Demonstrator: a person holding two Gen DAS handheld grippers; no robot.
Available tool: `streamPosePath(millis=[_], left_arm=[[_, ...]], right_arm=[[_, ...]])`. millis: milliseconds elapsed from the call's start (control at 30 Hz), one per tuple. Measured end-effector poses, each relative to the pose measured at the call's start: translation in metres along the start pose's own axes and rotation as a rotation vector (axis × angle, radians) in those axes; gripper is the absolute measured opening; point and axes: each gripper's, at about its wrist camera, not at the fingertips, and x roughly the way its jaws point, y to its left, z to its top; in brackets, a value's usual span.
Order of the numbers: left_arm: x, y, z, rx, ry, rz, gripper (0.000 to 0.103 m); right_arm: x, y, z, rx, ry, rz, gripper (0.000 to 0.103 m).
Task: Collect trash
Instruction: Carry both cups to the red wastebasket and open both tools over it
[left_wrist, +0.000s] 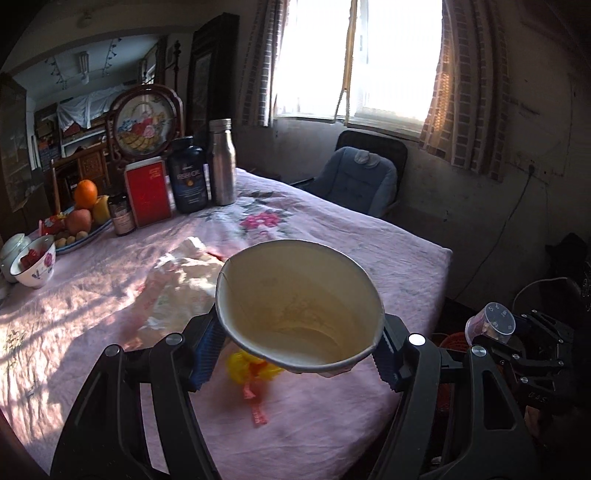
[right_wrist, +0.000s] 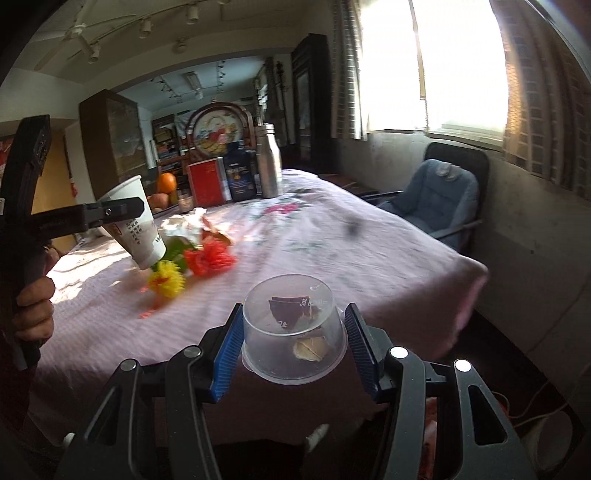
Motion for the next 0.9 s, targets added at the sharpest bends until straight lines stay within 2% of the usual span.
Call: streamPosePath(millis=[300, 567, 600, 633, 700, 800, 900], left_arm=[[0.047, -0.113, -0.001, 0.117, 0.070, -0.178, 0.067], [0.106, -0.194, -0.021, 0.178, 0.202, -0.316, 0.067], [0.114, -0.204, -0.023, 0.187, 0.219, -0.327, 0.067], [0.122, -0.213, -0.025, 0.197, 0.235, -0.337, 0.067], [0.137, -0.228, -0.032, 0.212, 0.269, -0.355, 0.067], [0.158, -0.251, -0.043, 0.245, 0.312, -0.369, 0.067], [0.174, -0.268, -0.054, 0.274, 0.352, -0.376, 0.067]], right_arm=[[-0.017, -0.106, -0.053, 0.140, 0.067, -0.160, 0.054], [0.004, -0.175, -0.083, 0.258, 0.154, -0.216, 0.055], [0.008, -0.181, -0.086, 0.269, 0.178, -0.215, 0.059], [0.012, -0.188, -0.091, 0.284, 0.203, -0.217, 0.073], [0.013, -0.202, -0.098, 0.320, 0.209, -0.252, 0.084], [0.008, -0.218, -0.104, 0.374, 0.187, -0.270, 0.085], [-0.005, -0.234, -0.107, 0.442, 0.135, -0.282, 0.089]])
